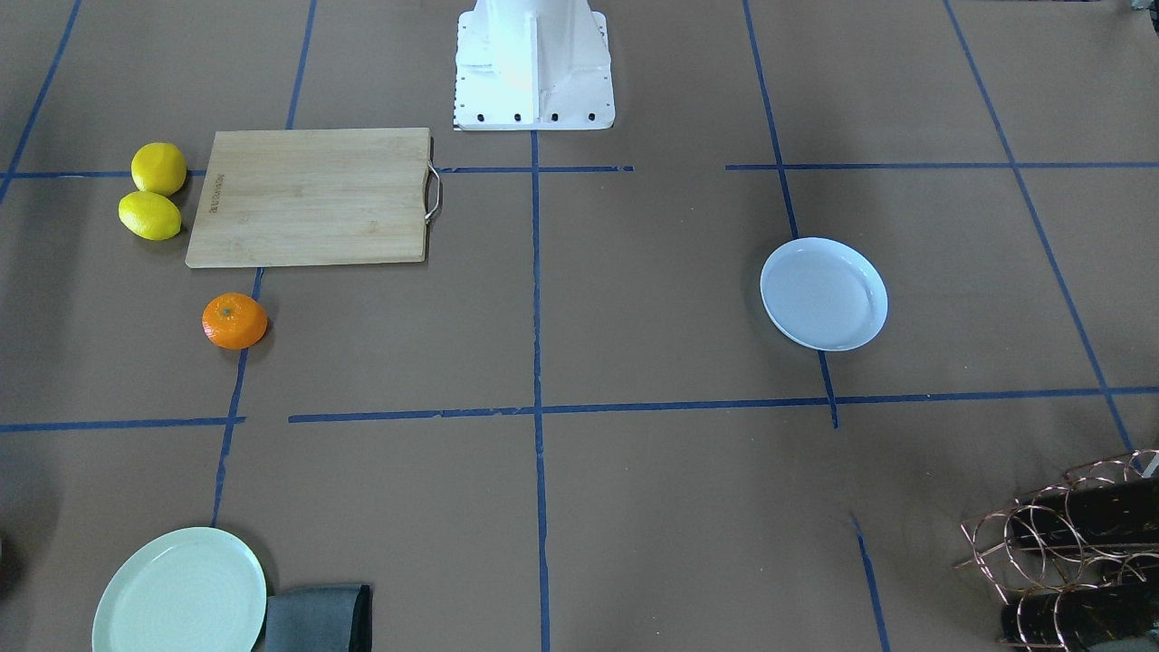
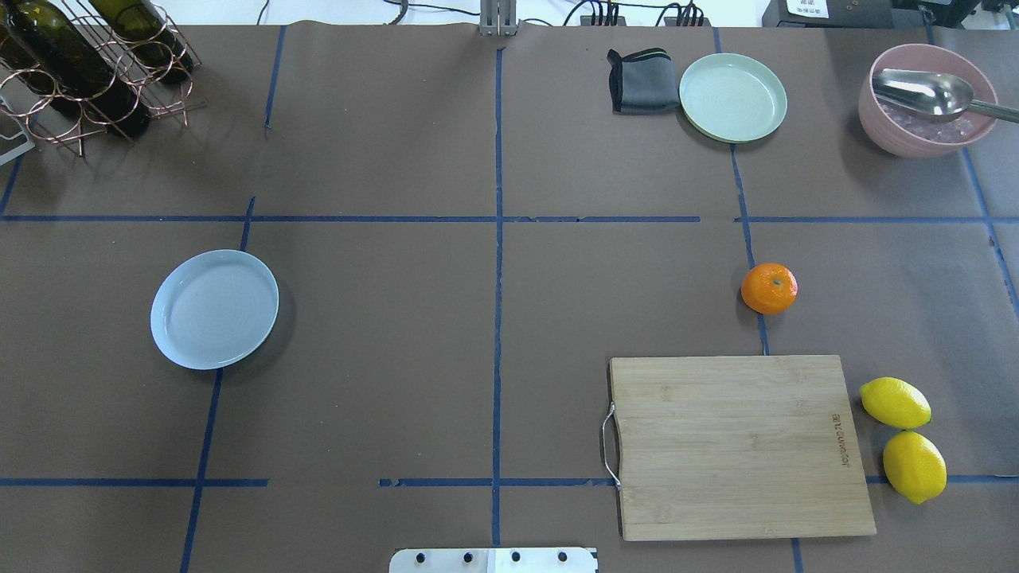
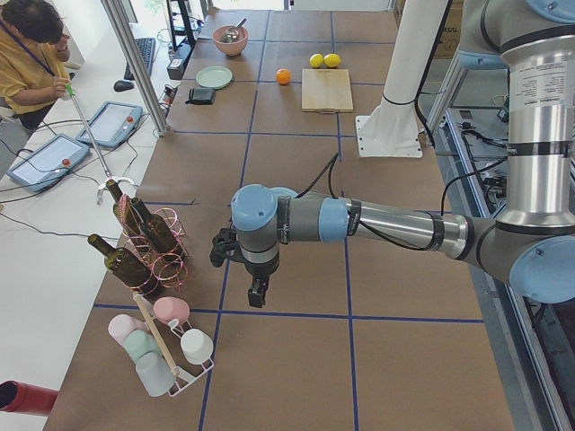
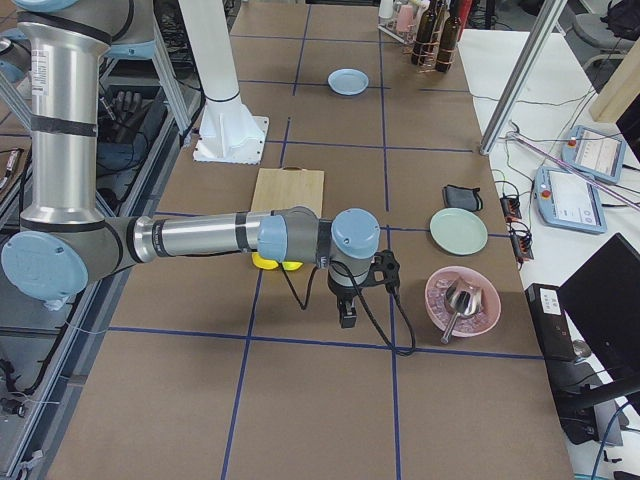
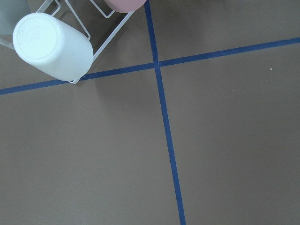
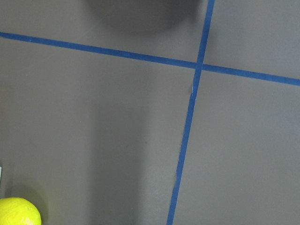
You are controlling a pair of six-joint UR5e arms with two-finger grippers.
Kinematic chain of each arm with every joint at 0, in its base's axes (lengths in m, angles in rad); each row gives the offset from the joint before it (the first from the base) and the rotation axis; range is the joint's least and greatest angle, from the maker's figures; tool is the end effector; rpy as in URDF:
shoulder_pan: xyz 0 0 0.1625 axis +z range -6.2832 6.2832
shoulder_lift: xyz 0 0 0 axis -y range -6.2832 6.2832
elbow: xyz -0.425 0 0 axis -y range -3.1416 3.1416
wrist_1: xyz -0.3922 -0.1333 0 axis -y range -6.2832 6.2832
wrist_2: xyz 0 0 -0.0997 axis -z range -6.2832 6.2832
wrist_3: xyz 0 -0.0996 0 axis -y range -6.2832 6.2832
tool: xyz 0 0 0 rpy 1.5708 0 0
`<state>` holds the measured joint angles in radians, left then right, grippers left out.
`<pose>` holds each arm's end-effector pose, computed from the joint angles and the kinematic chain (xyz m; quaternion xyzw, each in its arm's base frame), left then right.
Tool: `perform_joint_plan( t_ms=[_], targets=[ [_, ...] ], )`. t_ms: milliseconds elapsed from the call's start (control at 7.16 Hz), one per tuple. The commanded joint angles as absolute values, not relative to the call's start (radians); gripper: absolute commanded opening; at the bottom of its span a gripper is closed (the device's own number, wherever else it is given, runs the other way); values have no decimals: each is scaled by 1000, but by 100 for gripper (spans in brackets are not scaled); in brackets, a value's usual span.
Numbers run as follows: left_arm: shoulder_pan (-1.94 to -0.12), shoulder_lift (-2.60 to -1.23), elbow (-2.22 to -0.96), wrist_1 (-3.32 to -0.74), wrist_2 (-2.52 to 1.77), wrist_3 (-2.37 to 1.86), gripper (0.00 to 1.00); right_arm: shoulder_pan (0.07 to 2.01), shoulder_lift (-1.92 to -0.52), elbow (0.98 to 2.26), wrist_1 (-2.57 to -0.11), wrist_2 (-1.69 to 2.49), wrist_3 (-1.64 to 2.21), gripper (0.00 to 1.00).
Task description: Pick orange to plate
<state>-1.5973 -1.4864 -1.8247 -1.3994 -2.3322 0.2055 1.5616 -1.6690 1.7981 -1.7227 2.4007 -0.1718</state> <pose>-0.0765 -0.4484 0.5921 0.0421 0.3692 0.0826 0.9247 0.0557 -0.4459 0.6044 0.0223 -0.4026 -0.0781 0.9117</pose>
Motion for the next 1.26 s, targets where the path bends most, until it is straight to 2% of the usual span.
perform_joint_plan(
  t_ms=[0, 279, 699, 838, 1118],
  targets=[
    [-1556, -1503, -1839, -1417, -2329, 198, 100, 1562, -1669, 1799, -1723, 2401, -172, 100],
    [-1549, -1632, -1792, -1541, -2338, 198, 100, 1562, -1660, 1802, -1723, 2402, -169, 100],
    [-1519, -1602, -1769, -1795, -2345, 199, 100, 1562, -1660, 1805, -1723, 2402, -166, 100],
    [-1437, -1592, -1779, -1877, -2345, 154, 100, 1562, -1660, 1805, -1723, 2401, -166, 100],
    [-1190, -1592, -1781, -2022, -2324, -268, 100, 1562, -1660, 1805, -1723, 2402, -167, 100]
  ],
)
